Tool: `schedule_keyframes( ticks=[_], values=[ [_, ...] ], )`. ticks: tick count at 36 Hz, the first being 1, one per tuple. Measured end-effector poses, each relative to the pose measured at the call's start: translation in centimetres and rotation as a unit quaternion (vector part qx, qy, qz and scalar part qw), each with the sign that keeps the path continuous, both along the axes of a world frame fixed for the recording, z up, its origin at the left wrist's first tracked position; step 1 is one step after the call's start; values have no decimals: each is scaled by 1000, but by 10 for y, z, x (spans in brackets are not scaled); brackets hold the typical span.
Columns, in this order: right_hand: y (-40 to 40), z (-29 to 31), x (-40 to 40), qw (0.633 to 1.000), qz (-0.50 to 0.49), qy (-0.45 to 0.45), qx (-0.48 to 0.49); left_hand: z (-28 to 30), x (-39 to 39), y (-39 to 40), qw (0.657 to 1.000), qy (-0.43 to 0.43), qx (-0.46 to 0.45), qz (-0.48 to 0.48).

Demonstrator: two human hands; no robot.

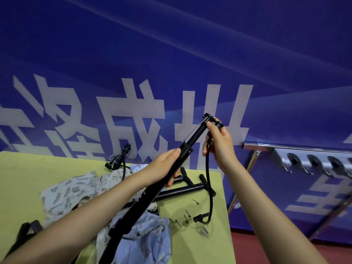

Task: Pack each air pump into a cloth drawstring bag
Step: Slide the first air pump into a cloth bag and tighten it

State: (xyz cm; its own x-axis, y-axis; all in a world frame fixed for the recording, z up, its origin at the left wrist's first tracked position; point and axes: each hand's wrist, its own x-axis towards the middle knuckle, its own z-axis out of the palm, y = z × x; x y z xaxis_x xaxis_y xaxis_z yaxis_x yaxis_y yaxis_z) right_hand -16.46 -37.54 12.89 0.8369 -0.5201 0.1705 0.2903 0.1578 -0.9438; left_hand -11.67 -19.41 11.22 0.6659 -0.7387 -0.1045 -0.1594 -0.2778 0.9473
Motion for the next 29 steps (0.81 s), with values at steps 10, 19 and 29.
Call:
schedule_keyframes(
  ticks=[10, 19, 29],
  values=[
    [24, -4, 3, 998, -41, 9, -40, -2, -5, 3, 1000, -23, 10, 19],
    [31, -7, 9, 994, -106, 5, -6, -9, -7, 5, 997, -65, 25, 28],
    [27, -12, 3, 996, -61, 12, -70, -13, -3, 8, 999, -1, 6, 35]
  ],
)
